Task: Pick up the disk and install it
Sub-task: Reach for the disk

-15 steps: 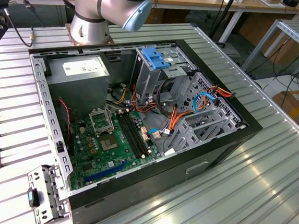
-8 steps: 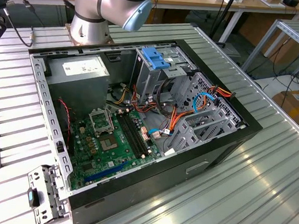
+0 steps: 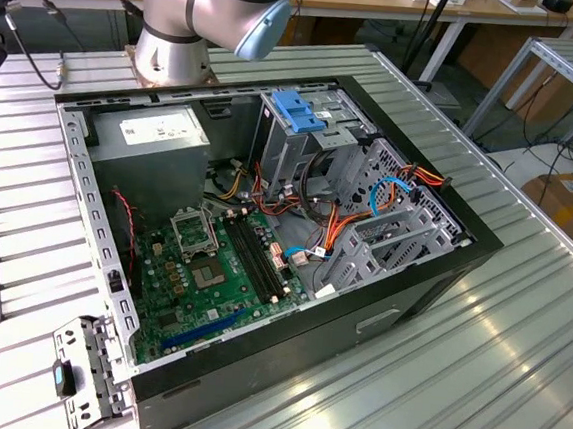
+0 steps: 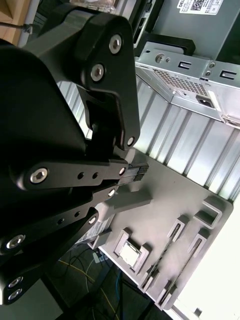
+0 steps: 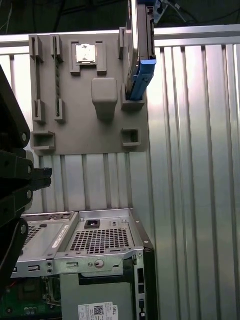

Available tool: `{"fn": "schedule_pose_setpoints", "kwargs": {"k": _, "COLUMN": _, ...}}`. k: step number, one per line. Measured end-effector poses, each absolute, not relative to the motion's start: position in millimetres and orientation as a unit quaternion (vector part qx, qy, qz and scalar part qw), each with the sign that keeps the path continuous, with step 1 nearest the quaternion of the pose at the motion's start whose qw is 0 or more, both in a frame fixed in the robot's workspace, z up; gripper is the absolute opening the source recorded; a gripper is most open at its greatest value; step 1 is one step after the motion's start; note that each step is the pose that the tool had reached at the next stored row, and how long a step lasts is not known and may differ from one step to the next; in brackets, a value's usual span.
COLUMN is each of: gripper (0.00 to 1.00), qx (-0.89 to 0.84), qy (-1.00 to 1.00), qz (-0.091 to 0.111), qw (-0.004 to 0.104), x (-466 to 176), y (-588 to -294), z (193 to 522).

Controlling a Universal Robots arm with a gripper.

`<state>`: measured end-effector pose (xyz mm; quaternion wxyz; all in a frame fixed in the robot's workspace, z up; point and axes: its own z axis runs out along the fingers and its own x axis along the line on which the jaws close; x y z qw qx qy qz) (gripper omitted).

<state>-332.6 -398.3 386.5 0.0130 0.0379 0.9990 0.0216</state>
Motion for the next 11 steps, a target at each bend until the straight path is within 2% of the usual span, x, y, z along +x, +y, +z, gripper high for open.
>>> {"fn": "schedule_pose_setpoints", "kwargs": {"k": 11, "gripper": 0.1, "qx": 0.038, "qy": 0.999, "qz": 0.022, "qw": 0.013, "x": -338.5, "y": -398.3, "z": 385.5}}
